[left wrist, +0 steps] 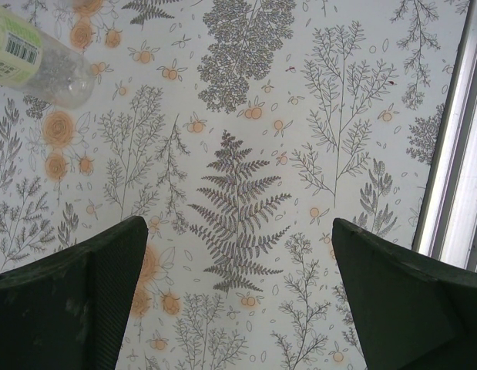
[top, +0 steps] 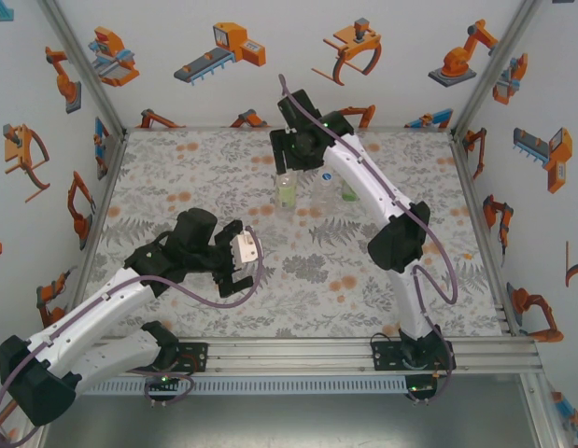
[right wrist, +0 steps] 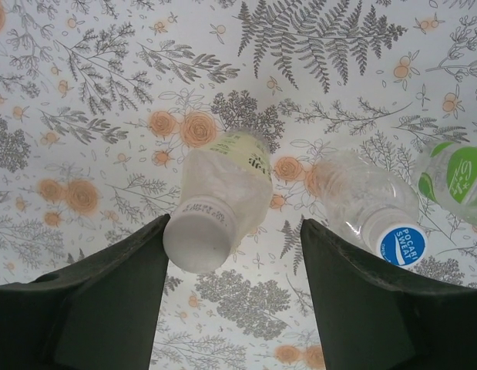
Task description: Screw on the bottle caps
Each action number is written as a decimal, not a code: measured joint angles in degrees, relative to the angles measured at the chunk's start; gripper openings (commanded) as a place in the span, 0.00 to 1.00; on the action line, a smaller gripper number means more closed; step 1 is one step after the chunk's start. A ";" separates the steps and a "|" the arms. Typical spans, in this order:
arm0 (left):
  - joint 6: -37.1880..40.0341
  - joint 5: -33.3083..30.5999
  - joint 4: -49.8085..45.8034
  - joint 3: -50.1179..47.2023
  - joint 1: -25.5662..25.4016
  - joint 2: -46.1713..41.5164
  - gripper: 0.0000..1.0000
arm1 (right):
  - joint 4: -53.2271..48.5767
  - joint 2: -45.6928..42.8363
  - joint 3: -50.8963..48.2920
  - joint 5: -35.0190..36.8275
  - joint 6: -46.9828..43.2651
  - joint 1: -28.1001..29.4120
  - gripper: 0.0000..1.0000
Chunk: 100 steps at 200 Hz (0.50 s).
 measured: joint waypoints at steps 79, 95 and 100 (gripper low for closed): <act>-4.44 -4.50 3.13 -0.02 2.45 1.07 0.97 | 4.46 -16.52 -12.24 5.46 -2.32 -1.31 0.94; -6.82 -6.86 5.11 -0.13 4.55 1.22 0.97 | 8.07 -24.11 -20.85 7.37 -2.93 -2.71 0.96; -7.56 -7.74 5.66 -0.24 5.18 1.22 0.97 | 9.75 -26.88 -24.55 7.87 -3.10 -3.39 0.97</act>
